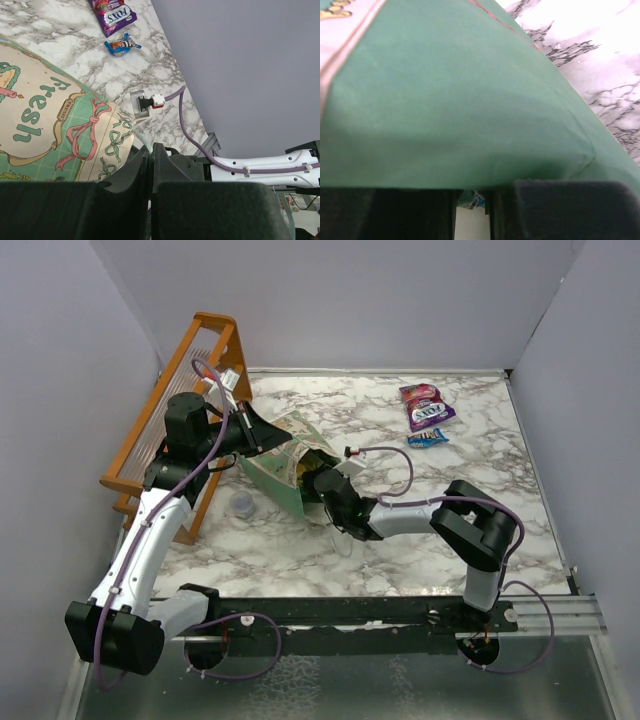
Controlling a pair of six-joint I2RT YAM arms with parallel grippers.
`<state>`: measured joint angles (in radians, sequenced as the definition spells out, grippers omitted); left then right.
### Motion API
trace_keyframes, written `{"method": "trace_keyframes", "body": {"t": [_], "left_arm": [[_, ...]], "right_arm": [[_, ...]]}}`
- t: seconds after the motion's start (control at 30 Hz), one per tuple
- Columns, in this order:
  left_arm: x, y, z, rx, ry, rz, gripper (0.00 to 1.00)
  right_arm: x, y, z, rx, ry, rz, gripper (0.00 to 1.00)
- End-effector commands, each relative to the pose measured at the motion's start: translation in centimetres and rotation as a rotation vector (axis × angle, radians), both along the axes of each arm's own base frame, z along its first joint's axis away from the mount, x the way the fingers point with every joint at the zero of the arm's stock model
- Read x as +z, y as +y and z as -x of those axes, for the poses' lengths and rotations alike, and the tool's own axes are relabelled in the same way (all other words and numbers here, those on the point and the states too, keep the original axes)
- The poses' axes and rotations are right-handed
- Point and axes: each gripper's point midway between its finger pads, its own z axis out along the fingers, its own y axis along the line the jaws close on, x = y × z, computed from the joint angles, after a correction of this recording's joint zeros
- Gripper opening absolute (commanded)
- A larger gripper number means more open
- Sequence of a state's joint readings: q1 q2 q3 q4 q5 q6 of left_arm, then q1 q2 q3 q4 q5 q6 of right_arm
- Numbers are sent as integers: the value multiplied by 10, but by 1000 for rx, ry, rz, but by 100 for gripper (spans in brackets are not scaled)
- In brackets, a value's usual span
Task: Take the snacks out of the paper bag
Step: Take out the snack from the paper bag.
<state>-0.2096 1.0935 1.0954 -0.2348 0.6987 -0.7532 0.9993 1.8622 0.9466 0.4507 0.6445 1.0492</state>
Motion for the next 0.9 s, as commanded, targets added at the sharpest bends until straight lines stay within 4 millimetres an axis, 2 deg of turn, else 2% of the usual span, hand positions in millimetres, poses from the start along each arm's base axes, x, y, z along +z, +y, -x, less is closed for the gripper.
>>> {"method": "trace_keyframes", "body": {"t": [0.0,0.13,0.33,0.57,0.7,0.87], "left_arm": [[18,2,4,1,-66,11,0],[16,3,5,0,-62,6,0],[15,3,5,0,-66,4,0],[12,2,2,-1,-66,2,0],[8,2,1,-4,-60,0,0],[2,4,2,6,-56,-15,0]], "right_arm": [[22,6,3,37,-17,-83,15],[34,3,13,54,23,-116,2],[53,-6,41,165,25,-146,1],[58,-35,80,287,20,-118,1],[61,-59,100,367,-44,-19,1],[73,-98,114,461,-194,250,1]]}}
